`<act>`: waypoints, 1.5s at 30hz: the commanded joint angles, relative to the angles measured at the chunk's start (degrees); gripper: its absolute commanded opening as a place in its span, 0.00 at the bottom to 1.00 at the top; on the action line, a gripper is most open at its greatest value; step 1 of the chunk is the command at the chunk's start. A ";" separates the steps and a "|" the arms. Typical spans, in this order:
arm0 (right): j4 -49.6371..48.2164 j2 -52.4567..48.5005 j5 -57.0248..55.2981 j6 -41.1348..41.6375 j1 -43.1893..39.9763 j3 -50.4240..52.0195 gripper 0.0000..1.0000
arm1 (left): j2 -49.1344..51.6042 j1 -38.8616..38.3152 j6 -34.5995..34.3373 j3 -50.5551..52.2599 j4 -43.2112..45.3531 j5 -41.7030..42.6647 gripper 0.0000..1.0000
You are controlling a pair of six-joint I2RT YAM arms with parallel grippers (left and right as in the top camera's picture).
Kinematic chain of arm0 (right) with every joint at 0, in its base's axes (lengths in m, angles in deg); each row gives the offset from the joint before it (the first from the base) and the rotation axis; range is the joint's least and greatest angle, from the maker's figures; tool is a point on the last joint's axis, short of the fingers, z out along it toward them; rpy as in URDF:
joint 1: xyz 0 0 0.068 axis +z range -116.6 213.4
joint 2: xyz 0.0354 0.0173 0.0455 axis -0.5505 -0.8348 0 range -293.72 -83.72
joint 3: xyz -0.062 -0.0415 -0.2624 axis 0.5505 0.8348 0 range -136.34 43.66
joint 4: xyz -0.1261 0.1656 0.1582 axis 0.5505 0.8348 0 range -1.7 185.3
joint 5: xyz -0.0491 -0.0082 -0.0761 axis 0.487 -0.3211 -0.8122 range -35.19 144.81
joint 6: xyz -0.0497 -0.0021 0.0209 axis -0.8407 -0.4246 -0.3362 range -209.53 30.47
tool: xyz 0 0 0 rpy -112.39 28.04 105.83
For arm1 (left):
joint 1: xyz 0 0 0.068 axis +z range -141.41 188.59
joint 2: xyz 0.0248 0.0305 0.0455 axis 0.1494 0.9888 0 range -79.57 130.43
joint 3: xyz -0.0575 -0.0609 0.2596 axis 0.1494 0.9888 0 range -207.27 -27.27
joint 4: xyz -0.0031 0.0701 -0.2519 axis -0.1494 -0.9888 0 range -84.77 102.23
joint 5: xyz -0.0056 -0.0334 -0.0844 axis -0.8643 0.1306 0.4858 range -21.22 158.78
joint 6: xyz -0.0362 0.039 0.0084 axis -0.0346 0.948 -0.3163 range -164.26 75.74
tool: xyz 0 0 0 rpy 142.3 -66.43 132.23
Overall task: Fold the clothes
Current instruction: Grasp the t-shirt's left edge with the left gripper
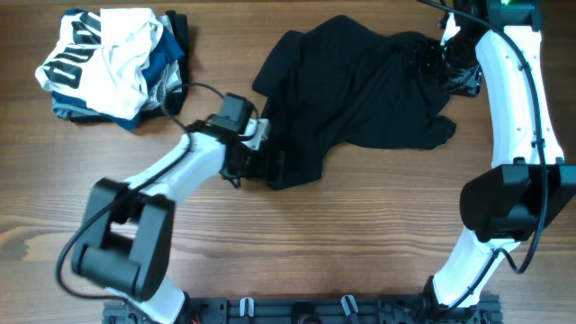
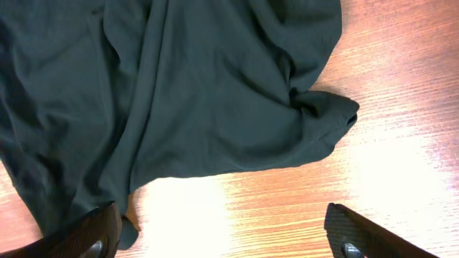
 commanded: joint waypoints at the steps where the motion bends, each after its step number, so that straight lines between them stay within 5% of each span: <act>1: 0.83 0.83 -1.44 0.66 -0.04 -0.37 0.89 | 4.17 -3.04 -3.06 0.48 2.25 -3.89 0.93; 5: 1.44 0.83 -1.64 0.70 -0.04 0.13 0.85 | 6.40 -4.48 -3.65 0.48 2.47 -4.35 0.65; 9: 1.79 0.83 -1.62 0.79 -0.04 2.16 0.82 | 6.56 -4.59 -5.86 0.48 3.76 -6.23 0.08; 10: 2.01 0.83 -1.60 0.81 -0.04 2.97 0.81 | 6.56 -4.57 -6.25 0.44 4.26 -6.27 0.04; 17: 5.11 0.83 1.44 0.81 0.11 5.27 0.76 | 1.55 2.34 -6.03 -15.26 -7.39 -6.27 0.04; 23: 5.31 0.83 2.10 0.68 3.56 5.68 0.70 | -1.86 6.16 -6.27 -27.10 -3.56 -6.25 0.04; 33: -11.34 0.83 5.20 2.38 7.34 25.18 0.64 | -2.91 6.23 -7.56 -27.85 -2.12 -6.03 0.04; 45: -24.90 0.83 0.83 8.46 1.97 39.06 0.64 | -6.82 8.09 -7.52 -27.85 -2.58 -6.73 0.04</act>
